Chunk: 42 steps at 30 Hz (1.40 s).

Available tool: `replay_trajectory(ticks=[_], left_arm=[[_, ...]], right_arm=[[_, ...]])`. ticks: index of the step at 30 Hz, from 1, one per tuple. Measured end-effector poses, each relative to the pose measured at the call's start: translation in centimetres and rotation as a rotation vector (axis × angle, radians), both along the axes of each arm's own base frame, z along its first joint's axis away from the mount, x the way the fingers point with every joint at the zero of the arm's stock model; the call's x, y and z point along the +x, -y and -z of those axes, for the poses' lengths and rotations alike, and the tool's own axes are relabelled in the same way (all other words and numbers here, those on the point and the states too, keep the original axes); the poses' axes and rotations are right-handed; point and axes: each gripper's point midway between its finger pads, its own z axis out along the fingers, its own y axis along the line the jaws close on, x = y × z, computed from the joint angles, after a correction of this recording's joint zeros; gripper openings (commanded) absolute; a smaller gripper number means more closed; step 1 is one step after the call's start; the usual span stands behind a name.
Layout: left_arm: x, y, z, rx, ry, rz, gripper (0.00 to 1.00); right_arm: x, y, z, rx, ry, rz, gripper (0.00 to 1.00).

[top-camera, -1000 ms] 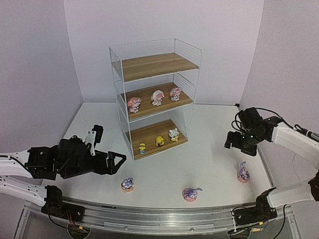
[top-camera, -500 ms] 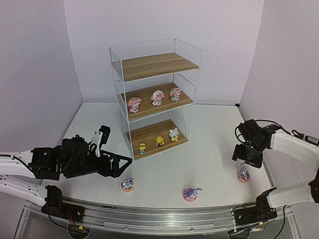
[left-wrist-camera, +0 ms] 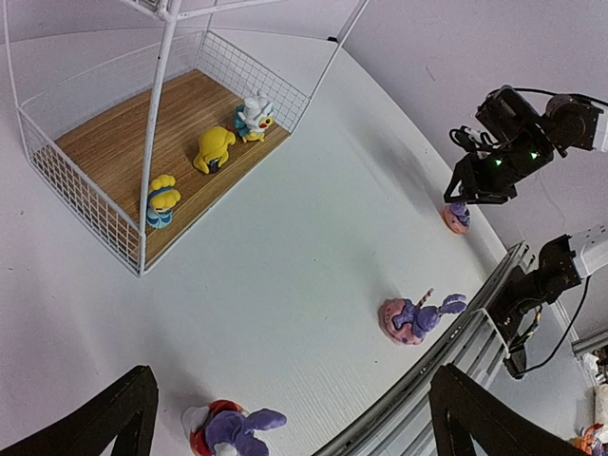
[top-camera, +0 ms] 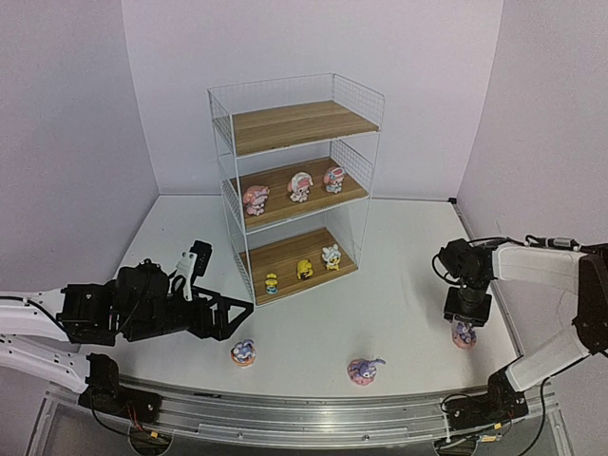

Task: Place and organize the plastic toys onto the shelf

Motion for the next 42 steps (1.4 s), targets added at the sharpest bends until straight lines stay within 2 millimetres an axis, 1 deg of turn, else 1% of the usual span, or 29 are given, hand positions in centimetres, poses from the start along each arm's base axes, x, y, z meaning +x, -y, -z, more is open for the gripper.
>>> replay_trajectory(ticks=[3, 6, 13, 15, 17, 20, 22, 25, 27, 33, 35, 39, 40, 42], left_arm=[[0.0, 0.0, 0.1, 0.002, 0.0, -0.001, 1.0], [0.0, -0.1, 0.0, -0.001, 0.002, -0.004, 1.0], [0.1, -0.2, -0.1, -0.004, 0.004, -0.007, 1.0], [0.0, -0.1, -0.1, -0.003, 0.005, -0.002, 1.0], [-0.2, 0.3, -0.2, -0.003, 0.011, 0.023, 1.0], [-1.0, 1.7, -0.4, -0.007, 0.03, 0.109, 1.0], [-1.7, 3.0, -0.4, -0.006, 0.045, 0.189, 1.0], [-2.6, 5.7, -0.9, 0.0, 0.069, 0.309, 1.0], [-2.8, 8.2, -1.4, 0.009, 0.088, 0.376, 1.0], [-2.6, 15.8, -3.3, -0.021, 0.168, 0.528, 1.0], [-2.6, 17.4, -3.5, -0.027, 0.186, 0.56, 1.0], [-2.5, 20.6, -3.6, -0.033, 0.21, 0.617, 1.0], [-2.4, 21.1, -3.4, -0.032, 0.215, 0.624, 1.0], [-2.4, 21.5, -2.9, -0.02, 0.217, 0.634, 1.0]], right_arm=[[-0.1, 0.2, 0.2, -0.012, -0.008, 0.011, 0.14], [-0.1, 0.5, -0.2, -0.03, 0.0, 0.021, 0.01], [-0.6, 0.8, -1.1, -0.036, 0.008, 0.039, 0.0], [-0.7, 0.6, -2.0, -0.015, 0.025, 0.039, 0.0], [-0.4, 0.0, -3.4, 0.036, 0.065, 0.035, 0.0], [0.6, -2.1, -6.3, 0.176, 0.154, 0.011, 0.0], [1.1, -4.3, -8.5, 0.308, 0.205, -0.023, 0.0], [1.3, -8.1, -11.7, 0.534, 0.247, -0.093, 0.0], [1.1, -10.8, -13.5, 0.696, 0.248, -0.136, 0.0], [-0.2, -17.3, -16.8, 1.036, 0.174, -0.218, 0.0], [-0.9, -19.4, -17.4, 1.112, 0.126, -0.257, 0.0], [-2.2, -23.2, -18.3, 1.191, 0.039, -0.333, 0.0], [-2.5, -24.1, -18.6, 1.209, 0.023, -0.354, 0.0], [-2.8, -24.9, -19.1, 1.234, 0.008, -0.376, 0.0]])
